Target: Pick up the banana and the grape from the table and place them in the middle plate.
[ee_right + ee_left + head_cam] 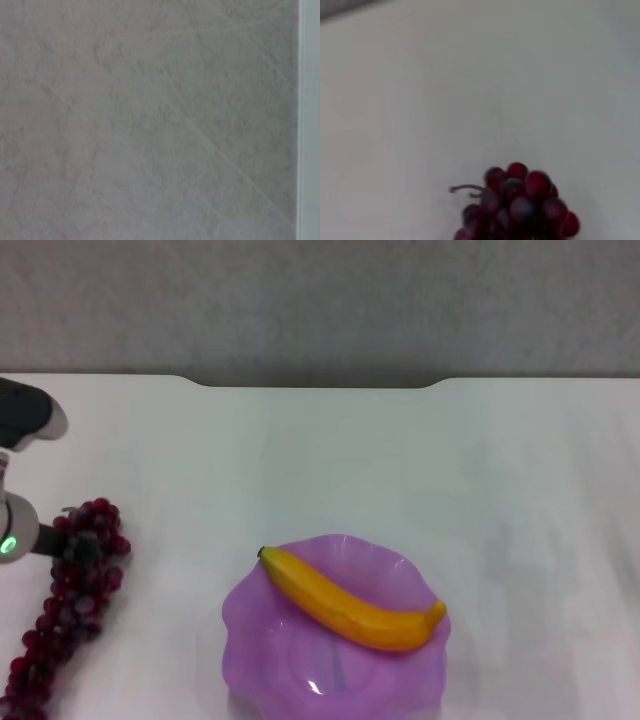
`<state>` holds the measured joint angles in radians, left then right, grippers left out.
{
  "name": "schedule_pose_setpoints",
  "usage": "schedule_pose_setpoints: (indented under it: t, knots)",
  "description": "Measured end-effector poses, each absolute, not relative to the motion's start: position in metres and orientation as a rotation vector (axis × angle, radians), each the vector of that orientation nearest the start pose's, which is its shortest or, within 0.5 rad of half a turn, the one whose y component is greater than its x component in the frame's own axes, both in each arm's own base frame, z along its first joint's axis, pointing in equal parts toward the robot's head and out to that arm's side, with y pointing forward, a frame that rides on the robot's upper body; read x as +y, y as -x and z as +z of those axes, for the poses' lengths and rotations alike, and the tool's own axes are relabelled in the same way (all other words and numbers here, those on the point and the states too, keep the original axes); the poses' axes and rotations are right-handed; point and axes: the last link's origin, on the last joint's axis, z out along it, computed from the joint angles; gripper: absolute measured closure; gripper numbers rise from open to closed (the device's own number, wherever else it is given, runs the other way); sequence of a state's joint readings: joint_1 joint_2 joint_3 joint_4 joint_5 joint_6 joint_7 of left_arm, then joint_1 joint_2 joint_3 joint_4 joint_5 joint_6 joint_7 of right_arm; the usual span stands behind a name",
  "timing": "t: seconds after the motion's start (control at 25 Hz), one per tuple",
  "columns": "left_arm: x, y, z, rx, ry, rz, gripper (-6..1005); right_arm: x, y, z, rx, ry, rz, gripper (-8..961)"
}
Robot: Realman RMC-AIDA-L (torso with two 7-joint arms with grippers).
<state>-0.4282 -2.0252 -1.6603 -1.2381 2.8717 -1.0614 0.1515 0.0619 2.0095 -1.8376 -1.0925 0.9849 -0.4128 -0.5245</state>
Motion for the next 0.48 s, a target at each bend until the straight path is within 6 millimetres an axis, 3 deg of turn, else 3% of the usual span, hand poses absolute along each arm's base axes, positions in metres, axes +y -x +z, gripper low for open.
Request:
schedule_pose_setpoints:
  t: [0.48]
  knots:
    - [0.370, 0.238, 0.071, -0.937, 1.880, 0.113, 722, 0.338, -0.314, 0.043, 0.749, 1.428, 0.465, 329]
